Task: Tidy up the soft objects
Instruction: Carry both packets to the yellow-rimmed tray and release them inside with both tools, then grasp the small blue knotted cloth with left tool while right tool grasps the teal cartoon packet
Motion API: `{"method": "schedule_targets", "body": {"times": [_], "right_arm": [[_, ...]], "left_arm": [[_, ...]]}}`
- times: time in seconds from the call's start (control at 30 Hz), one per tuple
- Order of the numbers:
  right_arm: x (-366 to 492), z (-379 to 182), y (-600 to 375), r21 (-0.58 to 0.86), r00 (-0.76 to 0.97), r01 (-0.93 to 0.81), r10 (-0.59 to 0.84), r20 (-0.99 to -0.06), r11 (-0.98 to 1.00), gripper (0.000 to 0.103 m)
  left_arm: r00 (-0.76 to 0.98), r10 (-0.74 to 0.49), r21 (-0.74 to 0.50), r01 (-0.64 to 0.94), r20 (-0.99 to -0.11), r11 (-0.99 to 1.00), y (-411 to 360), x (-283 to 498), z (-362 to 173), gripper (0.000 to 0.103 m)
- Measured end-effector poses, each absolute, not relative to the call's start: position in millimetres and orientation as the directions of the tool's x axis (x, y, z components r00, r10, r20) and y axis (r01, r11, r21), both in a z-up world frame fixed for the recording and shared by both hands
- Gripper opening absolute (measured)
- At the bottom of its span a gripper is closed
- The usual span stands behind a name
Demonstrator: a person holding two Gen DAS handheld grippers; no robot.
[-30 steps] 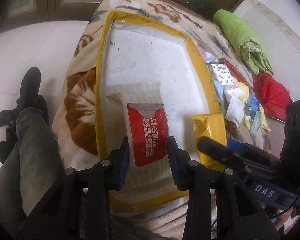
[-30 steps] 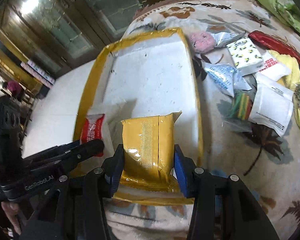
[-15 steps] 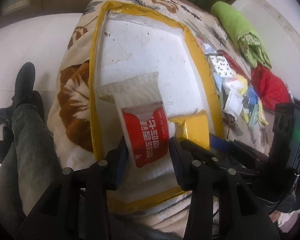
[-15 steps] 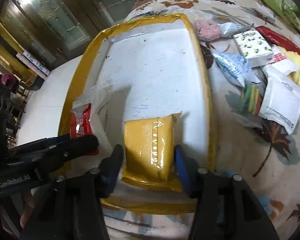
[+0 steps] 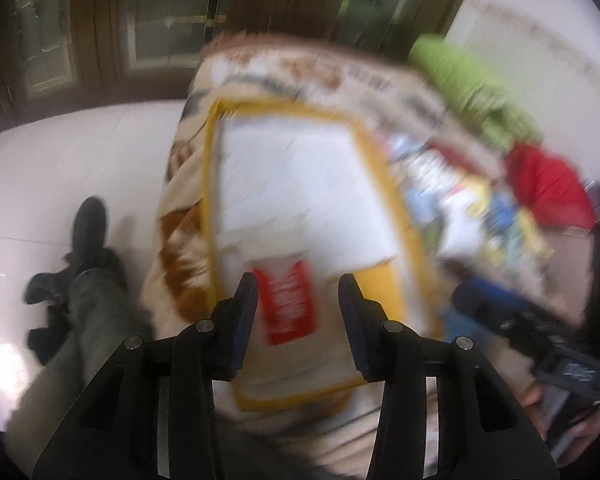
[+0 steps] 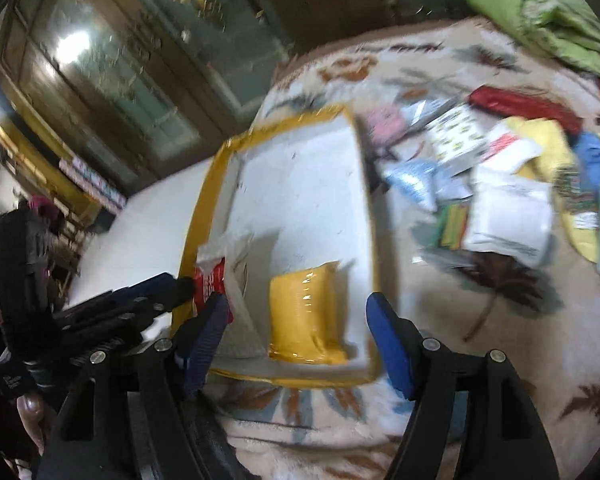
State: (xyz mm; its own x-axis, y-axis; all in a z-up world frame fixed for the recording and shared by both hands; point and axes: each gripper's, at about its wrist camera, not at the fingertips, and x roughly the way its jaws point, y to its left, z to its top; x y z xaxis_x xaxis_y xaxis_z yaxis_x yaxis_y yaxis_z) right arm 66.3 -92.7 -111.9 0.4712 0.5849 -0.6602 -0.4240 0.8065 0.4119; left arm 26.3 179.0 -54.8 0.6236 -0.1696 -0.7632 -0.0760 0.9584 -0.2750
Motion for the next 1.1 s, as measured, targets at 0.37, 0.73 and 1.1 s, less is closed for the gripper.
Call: {"method": "schedule_targets", "body": {"times": [0.37, 0.73, 1.1], "right_arm": [[51, -89, -195, 0.438, 0.561, -0.351, 0.560, -0.610, 0.828, 0.080], [65, -118, -256, 0.494, 0.551, -0.209, 0.520, -0.653, 0.844, 0.080], [74, -126, -266, 0.489, 0.548, -0.171, 0.495, -0.674, 0.856, 0.080]], "left_arm": [[0.539, -0.410, -0.503, -0.030, -0.736, 0.864, 112, 40, -57, 0.059], [0.288, -0.431, -0.432, 0.063, -0.855, 0.900, 11, 57, -100, 0.059], [0.192, -0.261, -0.286, -0.118, -0.946, 0.951, -19, 89, -128, 0.059]]}}
